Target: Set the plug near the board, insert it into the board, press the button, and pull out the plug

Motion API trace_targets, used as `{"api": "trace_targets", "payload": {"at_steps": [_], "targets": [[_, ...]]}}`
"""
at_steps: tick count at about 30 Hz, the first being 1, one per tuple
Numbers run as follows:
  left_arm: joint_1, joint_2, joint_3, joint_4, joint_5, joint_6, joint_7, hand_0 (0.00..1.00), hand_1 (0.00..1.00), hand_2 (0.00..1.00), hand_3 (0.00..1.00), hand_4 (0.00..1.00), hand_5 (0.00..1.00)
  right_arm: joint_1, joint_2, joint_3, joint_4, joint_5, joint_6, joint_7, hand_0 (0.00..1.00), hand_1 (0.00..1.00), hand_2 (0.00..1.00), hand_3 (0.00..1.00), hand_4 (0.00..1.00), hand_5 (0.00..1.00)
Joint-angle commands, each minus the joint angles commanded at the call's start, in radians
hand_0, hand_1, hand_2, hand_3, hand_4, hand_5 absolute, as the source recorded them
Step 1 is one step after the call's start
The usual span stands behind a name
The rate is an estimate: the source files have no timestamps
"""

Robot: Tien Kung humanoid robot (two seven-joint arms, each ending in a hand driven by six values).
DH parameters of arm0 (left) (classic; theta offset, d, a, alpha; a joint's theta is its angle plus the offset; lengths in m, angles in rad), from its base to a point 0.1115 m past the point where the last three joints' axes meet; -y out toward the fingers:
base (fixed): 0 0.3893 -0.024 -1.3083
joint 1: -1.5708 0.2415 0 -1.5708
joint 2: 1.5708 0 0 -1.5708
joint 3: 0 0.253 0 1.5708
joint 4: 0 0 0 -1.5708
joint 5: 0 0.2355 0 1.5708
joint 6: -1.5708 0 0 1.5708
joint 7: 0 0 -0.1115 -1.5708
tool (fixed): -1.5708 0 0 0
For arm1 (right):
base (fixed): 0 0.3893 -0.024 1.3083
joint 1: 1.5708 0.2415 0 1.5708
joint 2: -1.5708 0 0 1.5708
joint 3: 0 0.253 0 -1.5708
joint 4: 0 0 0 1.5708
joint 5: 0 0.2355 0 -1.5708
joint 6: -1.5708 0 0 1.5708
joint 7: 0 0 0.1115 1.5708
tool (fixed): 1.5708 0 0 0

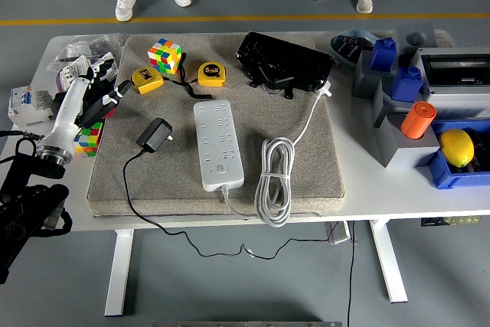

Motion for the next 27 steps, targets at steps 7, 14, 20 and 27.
{"api": "trace_targets", "payload": {"at_steps": [7, 14, 20, 27], "targets": [[0.023, -0.007, -0.057, 0.018, -0.079, -0.004, -0.062, 0.866, 0.887, 0.908, 0.870, 0.981, 0.998, 0.002, 0.002, -0.005, -0.003, 0.003, 0.000, -0.001, 0.708, 0.713, 0.697, 0.593, 0.998, 0.591], [0.025, -0.006, -0.089, 0.035, -0.152, -0.049, -0.059, 0.830, 0.858, 0.877, 0.844, 0.967, 0.998, 0.007, -0.001, -0.011, -0.004, 0.003, 0.000, -0.003, 0.708, 0.713, 0.697, 0.595, 0.998, 0.599], [0.035, -0.002, -0.104, 0.052, -0.222, -0.097, -0.060, 0.810, 0.826, 0.832, 0.814, 0.940, 0.976, 0.001, -0.001, -0.012, -0.004, 0.003, -0.001, -0.005, 0.711, 0.713, 0.698, 0.595, 0.998, 0.604], [0.032, 0.019, -0.111, 0.054, -0.229, -0.110, -0.056, 0.805, 0.812, 0.808, 0.797, 0.928, 0.950, -0.011, 0.001, -0.009, -0.004, 0.006, -0.001, -0.004, 0.714, 0.714, 0.699, 0.596, 0.998, 0.609]]}}
